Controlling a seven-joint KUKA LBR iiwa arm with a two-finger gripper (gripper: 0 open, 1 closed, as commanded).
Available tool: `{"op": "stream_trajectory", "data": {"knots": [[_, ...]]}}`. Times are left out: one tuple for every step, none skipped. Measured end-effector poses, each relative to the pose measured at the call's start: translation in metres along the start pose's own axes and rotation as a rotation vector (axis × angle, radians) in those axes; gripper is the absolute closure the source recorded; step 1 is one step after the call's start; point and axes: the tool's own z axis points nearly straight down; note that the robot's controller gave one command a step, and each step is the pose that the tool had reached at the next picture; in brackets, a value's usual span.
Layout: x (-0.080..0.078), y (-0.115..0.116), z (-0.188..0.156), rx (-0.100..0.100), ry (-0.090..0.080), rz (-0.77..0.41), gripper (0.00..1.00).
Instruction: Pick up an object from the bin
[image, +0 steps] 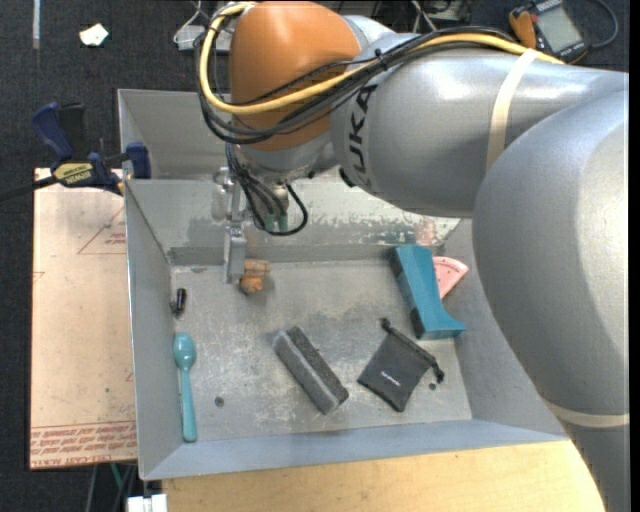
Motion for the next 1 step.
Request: {"op": "stream_trajectory", "data": {"knots": [[-0.0017, -0.0012, -0.0059, -0.002, -0.008, 0.003, 0.0]]}}
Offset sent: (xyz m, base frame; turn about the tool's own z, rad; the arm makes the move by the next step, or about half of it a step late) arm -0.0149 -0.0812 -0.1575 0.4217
